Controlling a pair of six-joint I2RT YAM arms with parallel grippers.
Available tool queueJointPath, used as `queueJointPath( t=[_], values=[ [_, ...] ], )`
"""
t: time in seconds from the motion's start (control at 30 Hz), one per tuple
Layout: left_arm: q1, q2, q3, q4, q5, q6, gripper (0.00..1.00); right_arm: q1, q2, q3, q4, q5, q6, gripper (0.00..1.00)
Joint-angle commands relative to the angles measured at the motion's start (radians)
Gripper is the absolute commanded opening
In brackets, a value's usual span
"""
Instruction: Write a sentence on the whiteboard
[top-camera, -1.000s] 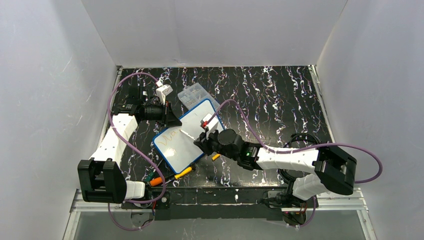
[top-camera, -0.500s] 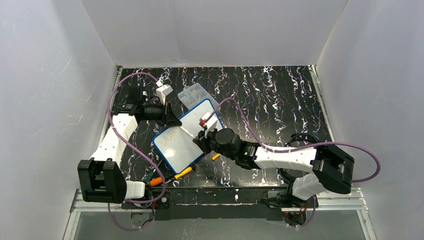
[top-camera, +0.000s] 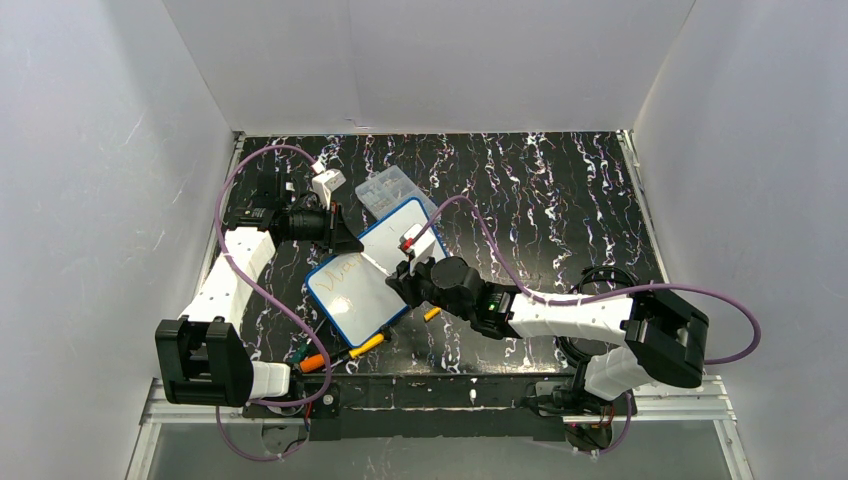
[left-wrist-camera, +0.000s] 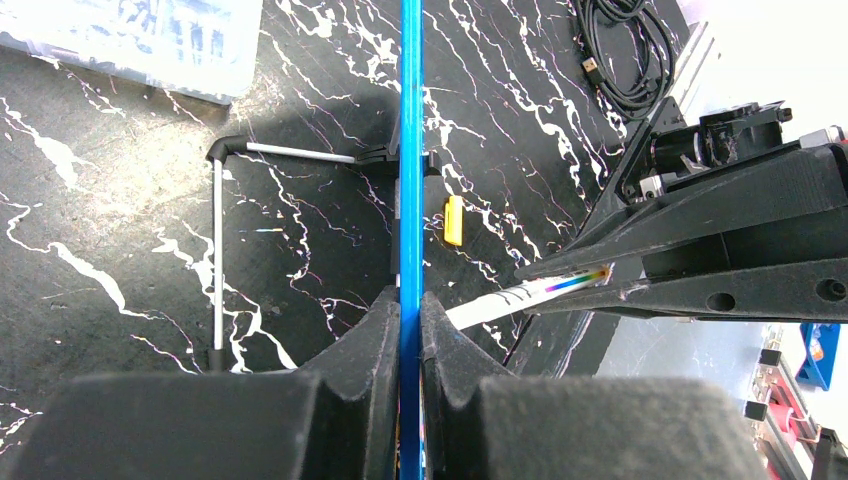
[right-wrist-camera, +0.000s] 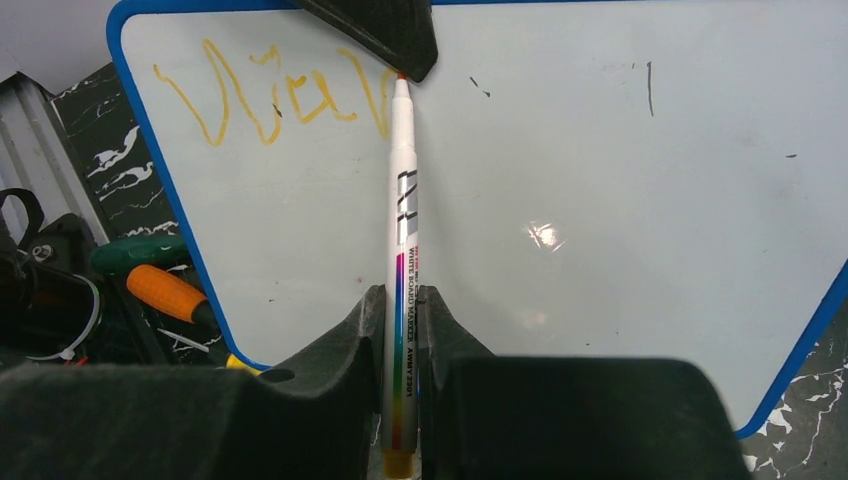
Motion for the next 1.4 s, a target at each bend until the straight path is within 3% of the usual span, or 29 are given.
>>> queueJointPath(
  t=[0.0, 0.53, 0.87, 1.37],
  values=[
    [-0.006, -0.010, -0.006, -0.058, 0.029, 0.007, 0.00, -0.001, 0.001, 0.035, 0.021, -0.024, -0.019, 0.01],
    [-0.006, -0.015, -0.011, -0.051, 0.016, 0.003, 0.00, 0.005, -0.138, -0.028, 0.023, -0.171, -0.052, 0.01],
    [-0.007, -0.021, -0.013, -0.046, 0.007, 0.000, 0.00, 0.005, -0.163, -0.070, -0.020, -0.088, -0.025, 0.01],
    [-0.006, -0.018, -0.015, -0.045, 0.016, -0.003, 0.00, 0.005, -0.084, -0.002, -0.043, -0.019, -0.033, 0.01]
  ],
)
